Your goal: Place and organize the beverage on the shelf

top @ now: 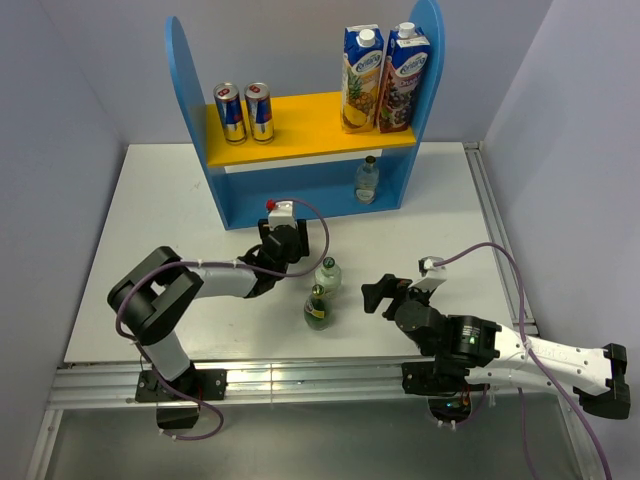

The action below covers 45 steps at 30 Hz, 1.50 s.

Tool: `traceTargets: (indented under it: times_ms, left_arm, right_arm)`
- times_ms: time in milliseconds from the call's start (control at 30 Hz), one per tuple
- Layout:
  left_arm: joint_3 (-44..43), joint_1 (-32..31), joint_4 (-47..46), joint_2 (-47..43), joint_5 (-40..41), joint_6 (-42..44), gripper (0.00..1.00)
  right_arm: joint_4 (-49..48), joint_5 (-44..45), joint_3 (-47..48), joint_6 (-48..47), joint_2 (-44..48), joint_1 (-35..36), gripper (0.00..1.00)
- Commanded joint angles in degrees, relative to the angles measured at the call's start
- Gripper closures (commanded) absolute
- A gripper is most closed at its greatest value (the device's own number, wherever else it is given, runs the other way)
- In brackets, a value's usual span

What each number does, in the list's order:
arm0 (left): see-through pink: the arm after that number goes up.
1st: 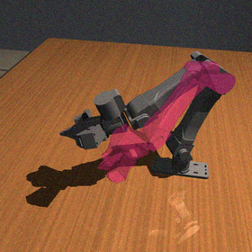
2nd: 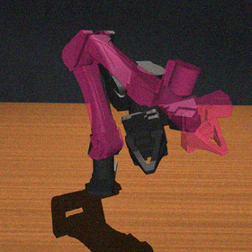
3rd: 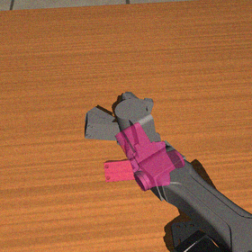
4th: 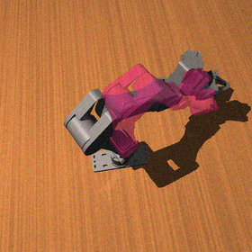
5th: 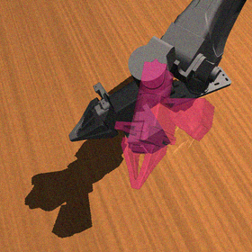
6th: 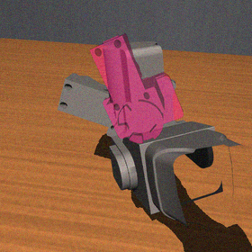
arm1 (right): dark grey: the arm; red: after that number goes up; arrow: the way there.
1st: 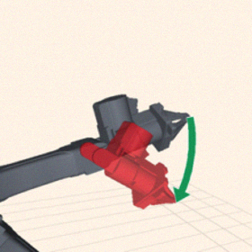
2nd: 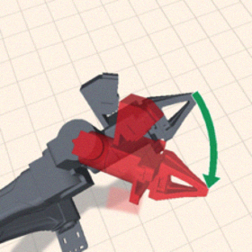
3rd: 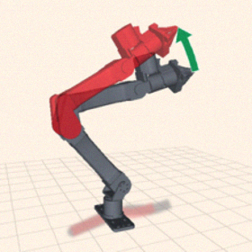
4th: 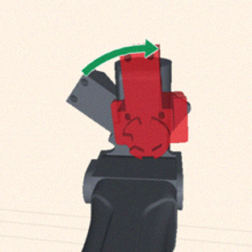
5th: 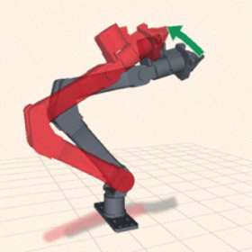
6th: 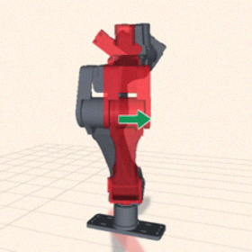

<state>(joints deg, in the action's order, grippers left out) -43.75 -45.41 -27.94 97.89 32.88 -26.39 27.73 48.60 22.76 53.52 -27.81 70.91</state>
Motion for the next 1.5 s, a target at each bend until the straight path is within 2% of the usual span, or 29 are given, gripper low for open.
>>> traceTargets:
  times_ms: [0, 233, 367, 1133, 1467]
  left_arm:
    - [-0.47, 0.23, -1.76, -1.11, 0.95, -0.15, 1.00]
    - [1.12, 3.03, -0.71, -7.97, 1.40, 1.87, 1.00]
    - [-0.37, 4.97, -0.89, -8.24, 1.40, 3.36, 1.00]
    - [-14.17, 16.66, 1.58, -0.33, -0.45, 3.54, 1.00]
    - [-17.51, 18.25, 0.09, 4.94, 3.50, 2.22, 1.00]
  right_arm:
    - [-1.62, 2.03, -0.18, 0.01, -0.14, 0.45, 0.00]
    - [-1.71, 2.20, -0.18, 0.01, -0.40, 0.37, 0.00]
    - [-1.80, 2.20, -0.18, -0.08, -0.66, 0.45, 0.00]
    - [-2.59, 1.94, -0.35, -0.78, -1.28, 0.37, 0.00]
    - [-2.59, 1.94, -0.44, -0.69, -0.93, 0.45, 0.00]
